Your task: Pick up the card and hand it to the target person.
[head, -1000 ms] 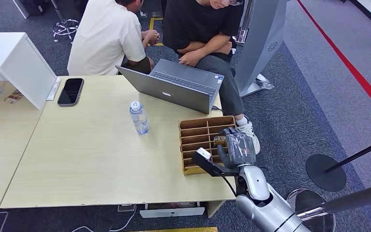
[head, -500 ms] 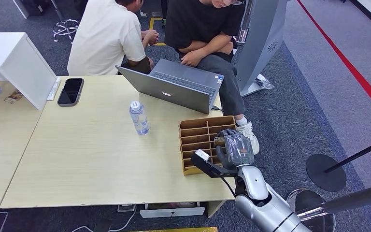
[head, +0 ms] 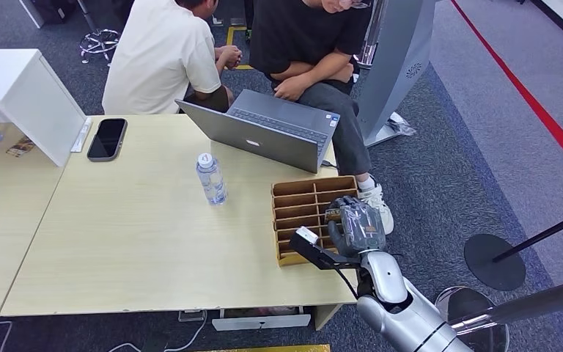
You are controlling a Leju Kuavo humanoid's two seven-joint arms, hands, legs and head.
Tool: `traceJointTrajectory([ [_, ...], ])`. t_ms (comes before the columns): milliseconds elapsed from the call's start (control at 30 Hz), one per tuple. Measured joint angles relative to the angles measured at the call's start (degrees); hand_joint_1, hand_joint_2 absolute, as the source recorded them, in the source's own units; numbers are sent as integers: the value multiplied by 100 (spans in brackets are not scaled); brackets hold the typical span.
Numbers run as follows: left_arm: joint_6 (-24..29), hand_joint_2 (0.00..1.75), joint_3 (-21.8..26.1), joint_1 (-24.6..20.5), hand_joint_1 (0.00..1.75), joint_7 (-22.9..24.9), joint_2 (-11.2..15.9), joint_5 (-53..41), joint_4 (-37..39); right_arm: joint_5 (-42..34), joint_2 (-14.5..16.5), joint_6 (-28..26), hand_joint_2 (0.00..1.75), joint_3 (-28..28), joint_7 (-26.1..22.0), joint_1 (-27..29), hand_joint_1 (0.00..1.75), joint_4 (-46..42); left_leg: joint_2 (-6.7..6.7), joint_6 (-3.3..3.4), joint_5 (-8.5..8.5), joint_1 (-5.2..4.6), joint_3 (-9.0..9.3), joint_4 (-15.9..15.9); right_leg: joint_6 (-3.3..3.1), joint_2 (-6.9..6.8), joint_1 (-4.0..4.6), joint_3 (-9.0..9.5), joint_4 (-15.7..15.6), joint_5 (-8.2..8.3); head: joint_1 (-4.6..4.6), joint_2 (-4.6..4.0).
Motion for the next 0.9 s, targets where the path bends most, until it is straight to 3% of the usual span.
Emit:
traceJointTrajectory([
  [133, 0, 0, 0, 0, 0, -1, 0, 0, 0, 0, 0, 5, 175, 9, 2, -4, 107, 2, 0, 0, 0, 0, 0, 0, 0, 0, 0, 0, 0, 0, 0, 0],
  [300, -3, 0, 1, 3, 0, -9, 0, 16, 0, 0, -7, 44, 175, 38, 32, -27, 133, 2, 0, 0, 0, 0, 0, 0, 0, 0, 0, 0, 0, 0, -1, 0],
  [800, -4, 0, 0, 35, 0, -24, 0, 20, 0, 35, -17, 56, 175, 74, 97, -89, 139, 0, 0, 0, 0, 0, 1, 0, 0, 0, 0, 1, 0, 0, 0, 0],
  [900, -4, 0, 0, 35, 0, -24, 0, 19, 0, 35, -17, 56, 175, 74, 98, -91, 150, 0, 0, 0, 0, 0, 1, 0, 0, 0, 0, 1, 0, 0, 0, 0],
])
